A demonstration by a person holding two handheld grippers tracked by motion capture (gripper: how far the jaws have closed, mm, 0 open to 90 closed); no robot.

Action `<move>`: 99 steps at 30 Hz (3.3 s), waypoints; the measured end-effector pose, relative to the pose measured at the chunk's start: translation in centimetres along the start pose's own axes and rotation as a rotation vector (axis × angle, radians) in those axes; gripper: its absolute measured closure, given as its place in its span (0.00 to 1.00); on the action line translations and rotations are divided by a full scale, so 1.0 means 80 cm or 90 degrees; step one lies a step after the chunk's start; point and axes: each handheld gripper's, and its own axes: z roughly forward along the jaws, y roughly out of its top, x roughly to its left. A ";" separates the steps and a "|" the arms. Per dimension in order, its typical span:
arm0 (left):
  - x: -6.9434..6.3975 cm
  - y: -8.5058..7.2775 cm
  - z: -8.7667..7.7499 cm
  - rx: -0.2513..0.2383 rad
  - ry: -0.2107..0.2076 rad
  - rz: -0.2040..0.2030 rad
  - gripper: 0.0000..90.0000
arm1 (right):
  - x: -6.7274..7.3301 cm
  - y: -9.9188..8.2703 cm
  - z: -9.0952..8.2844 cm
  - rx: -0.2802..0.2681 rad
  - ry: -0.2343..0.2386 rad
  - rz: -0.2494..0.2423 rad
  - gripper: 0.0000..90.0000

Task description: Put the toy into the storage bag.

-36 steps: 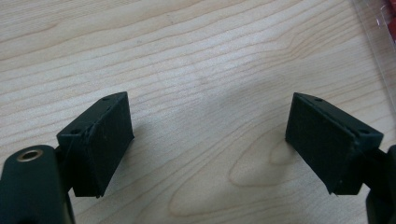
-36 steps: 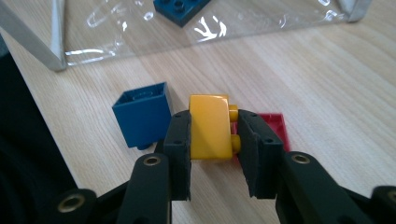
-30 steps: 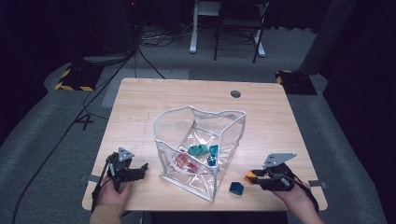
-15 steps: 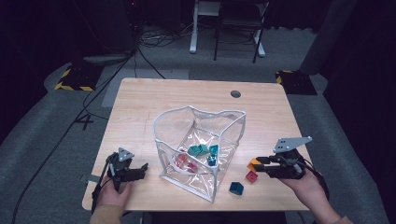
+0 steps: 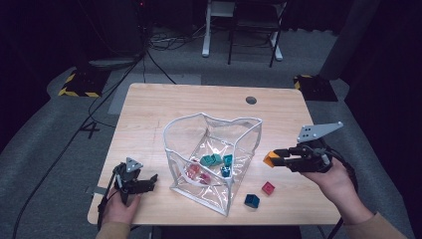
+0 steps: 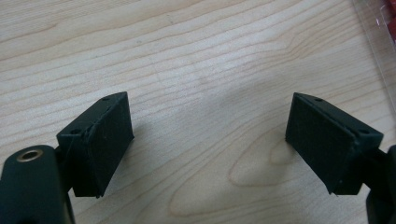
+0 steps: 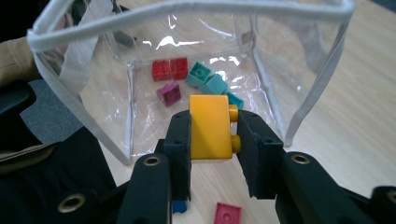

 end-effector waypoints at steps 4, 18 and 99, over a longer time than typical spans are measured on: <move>0.000 0.000 0.000 0.000 0.001 0.000 0.17 | -0.001 0.021 -0.005 -0.004 -0.002 -0.015 0.74; -0.001 -0.001 0.000 0.000 0.002 0.001 0.17 | -0.004 0.104 0.006 -0.012 -0.002 -0.059 0.74; -0.001 0.001 0.001 0.001 0.006 -0.005 0.17 | 0.040 0.177 0.150 0.106 0.082 -0.097 0.54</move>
